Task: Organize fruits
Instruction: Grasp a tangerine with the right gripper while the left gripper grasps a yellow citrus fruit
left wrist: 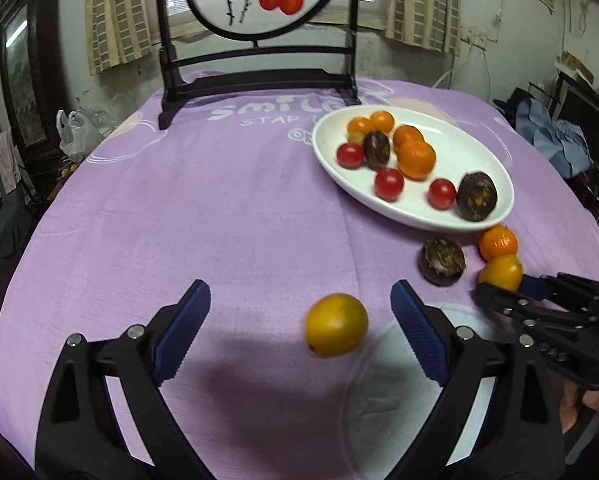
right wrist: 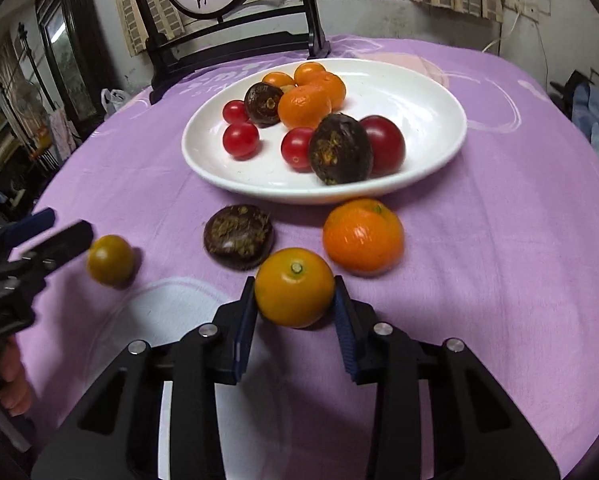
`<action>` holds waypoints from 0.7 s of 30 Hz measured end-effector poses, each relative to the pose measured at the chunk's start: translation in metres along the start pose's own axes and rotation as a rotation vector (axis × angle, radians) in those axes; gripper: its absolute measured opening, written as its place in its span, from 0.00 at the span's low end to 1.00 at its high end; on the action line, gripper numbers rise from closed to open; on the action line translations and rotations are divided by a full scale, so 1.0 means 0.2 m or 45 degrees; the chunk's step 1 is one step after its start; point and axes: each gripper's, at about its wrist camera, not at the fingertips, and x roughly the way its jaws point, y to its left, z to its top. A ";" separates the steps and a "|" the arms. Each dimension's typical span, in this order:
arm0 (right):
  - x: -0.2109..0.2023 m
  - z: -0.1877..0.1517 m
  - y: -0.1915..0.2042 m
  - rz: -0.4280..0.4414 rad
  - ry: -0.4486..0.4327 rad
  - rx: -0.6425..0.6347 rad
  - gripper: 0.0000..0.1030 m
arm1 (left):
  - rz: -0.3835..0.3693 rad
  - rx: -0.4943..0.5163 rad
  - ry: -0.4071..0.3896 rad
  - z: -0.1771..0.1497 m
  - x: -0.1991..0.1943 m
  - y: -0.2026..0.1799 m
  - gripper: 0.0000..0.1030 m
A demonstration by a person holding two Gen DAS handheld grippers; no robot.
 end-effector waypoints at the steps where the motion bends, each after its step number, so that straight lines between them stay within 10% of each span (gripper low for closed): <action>1: -0.03 -0.02 0.00 0.012 -0.007 0.000 0.36 | -0.002 0.013 0.007 -0.01 0.01 -0.01 0.91; 14: -0.14 -0.11 0.02 0.068 -0.046 -0.042 0.36 | 0.034 0.099 0.083 -0.07 0.12 -0.08 0.89; 16: -0.14 -0.11 0.02 0.072 -0.055 -0.054 0.36 | 0.016 0.095 0.104 -0.08 0.14 -0.08 0.81; 18: -0.15 -0.11 0.03 0.076 -0.061 -0.058 0.36 | -0.016 0.092 0.142 -0.09 0.17 -0.08 0.47; 21: -0.15 -0.11 0.02 0.076 -0.067 -0.060 0.36 | -0.072 0.072 0.162 -0.10 0.17 -0.07 0.38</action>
